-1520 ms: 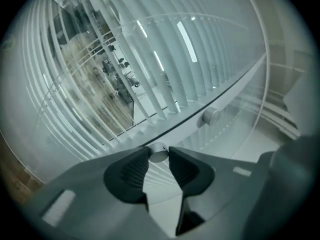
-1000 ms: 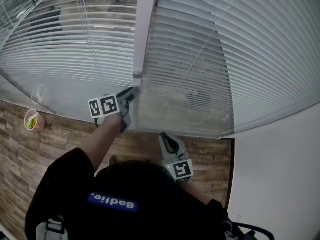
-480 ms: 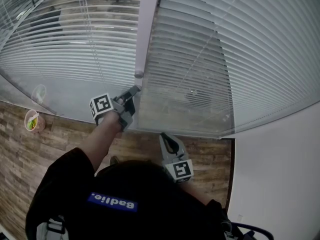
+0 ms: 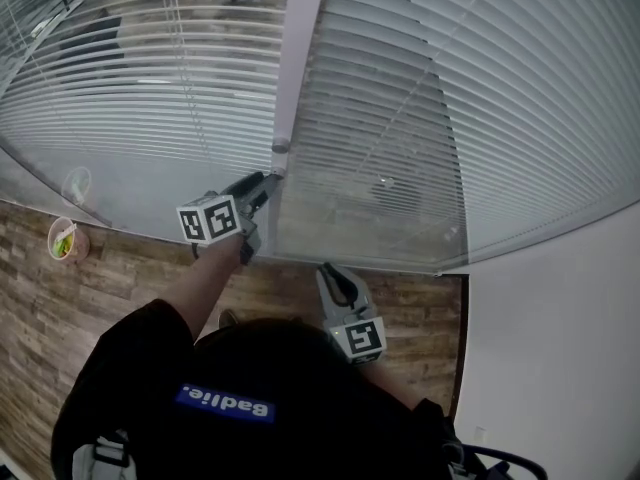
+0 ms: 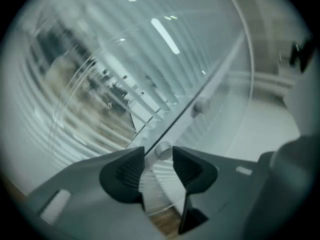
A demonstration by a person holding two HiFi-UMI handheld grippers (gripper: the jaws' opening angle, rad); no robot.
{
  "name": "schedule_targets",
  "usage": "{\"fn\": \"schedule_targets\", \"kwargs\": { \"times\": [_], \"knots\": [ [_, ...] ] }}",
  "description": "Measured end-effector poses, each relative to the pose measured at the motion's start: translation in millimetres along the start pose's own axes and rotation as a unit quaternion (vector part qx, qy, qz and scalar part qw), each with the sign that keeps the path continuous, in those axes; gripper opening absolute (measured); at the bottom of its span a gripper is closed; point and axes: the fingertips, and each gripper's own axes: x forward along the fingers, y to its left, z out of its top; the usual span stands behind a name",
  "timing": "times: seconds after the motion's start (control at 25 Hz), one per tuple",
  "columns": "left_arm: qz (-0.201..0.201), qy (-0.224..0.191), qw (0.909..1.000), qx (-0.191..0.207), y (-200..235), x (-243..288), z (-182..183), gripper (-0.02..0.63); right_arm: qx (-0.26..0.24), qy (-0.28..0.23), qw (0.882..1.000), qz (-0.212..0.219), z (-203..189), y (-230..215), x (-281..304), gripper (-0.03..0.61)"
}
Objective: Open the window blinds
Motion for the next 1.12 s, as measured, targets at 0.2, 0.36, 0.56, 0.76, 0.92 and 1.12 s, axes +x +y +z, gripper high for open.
{"fn": "schedule_targets", "kwargs": {
  "times": [0.2,0.36,0.56,0.76,0.92,1.12],
  "knots": [
    [0.098,0.045,0.9203,0.376,-17.4,-1.2,-0.6,0.192,-0.001,0.009,1.0,0.002,-3.7,1.6,0.6,0.052],
    [0.129,0.062,0.8616,0.487,-18.5,7.4,-10.1,0.188,-0.005,0.011,1.0,-0.002,-3.7,2.3,-2.1,0.054],
    [0.152,0.073,0.78,0.603,-23.8,13.7,-17.9,0.147,-0.008,0.028,0.999,-0.018,-11.2,-6.5,-8.9,0.058],
    [0.177,0.073,0.7124,0.675,-21.2,20.9,-20.9,0.141,-0.013,0.044,0.999,-0.024,-16.9,-14.3,-16.5,0.063],
    [0.187,0.067,0.7118,0.674,-19.0,22.7,-18.2,0.132,-0.012,0.046,0.999,-0.026,-18.4,-21.4,-21.5,0.052],
    [0.188,0.061,0.7606,0.618,-18.2,21.9,-17.8,0.126,-0.015,0.036,0.999,-0.019,-14.3,-24.3,-23.8,0.035]
  ]
}}
